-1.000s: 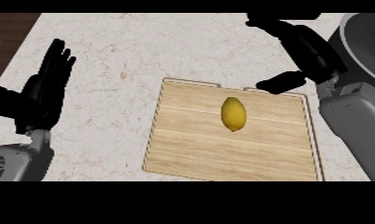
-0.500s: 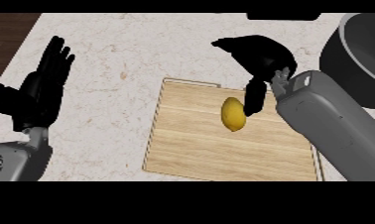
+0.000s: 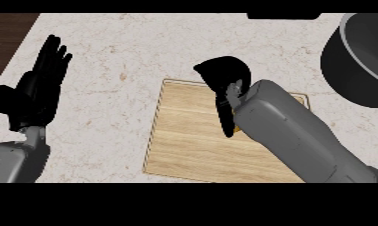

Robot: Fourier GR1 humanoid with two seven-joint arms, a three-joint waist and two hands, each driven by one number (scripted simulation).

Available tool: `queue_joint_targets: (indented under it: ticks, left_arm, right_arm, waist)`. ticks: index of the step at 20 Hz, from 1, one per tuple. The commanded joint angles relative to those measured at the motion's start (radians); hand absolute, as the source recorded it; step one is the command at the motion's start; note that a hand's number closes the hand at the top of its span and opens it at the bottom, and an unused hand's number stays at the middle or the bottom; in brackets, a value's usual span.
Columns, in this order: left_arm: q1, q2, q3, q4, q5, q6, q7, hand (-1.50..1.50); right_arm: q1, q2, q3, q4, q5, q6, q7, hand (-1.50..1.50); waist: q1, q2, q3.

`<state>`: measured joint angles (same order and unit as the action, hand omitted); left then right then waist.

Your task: Pick the lemon from the tray and place it in the pot

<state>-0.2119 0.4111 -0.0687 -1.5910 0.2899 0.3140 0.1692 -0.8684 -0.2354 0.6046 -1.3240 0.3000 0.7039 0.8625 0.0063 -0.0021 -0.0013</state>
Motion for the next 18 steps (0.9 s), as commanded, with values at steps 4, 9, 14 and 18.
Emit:
queue_joint_targets:
  ticks: [4, 9, 14, 18]
  left_arm:
    - [-0.028, -0.023, 0.009, 0.0, -0.025, -0.008, 0.023, 0.0]
    - [0.019, -0.044, 0.012, -0.015, -0.04, -0.019, -0.013, 0.0]
    - [0.003, -0.038, 0.03, -0.009, -0.035, -0.035, 0.011, 0.0]
    - [0.0, -0.068, 0.022, -0.043, -0.072, -0.017, 0.039, 0.0]
  right_arm:
    - [0.044, 0.12, 0.012, 0.0, 0.035, 0.051, 0.172, -1.5]
    - [0.069, 0.098, 0.027, 0.075, 0.113, 0.04, 0.108, -1.5]
    - [0.125, 0.11, 0.06, 0.023, 0.162, 0.066, 0.199, -1.5]
    - [0.114, 0.078, 0.016, 0.134, 0.255, 0.027, 0.012, -1.5]
  waist:
    - [-0.008, 0.0, 0.001]
    - [-0.003, 0.002, 0.001]
    - [-0.01, -0.001, 0.001]
    - [0.0, 0.002, 0.001]
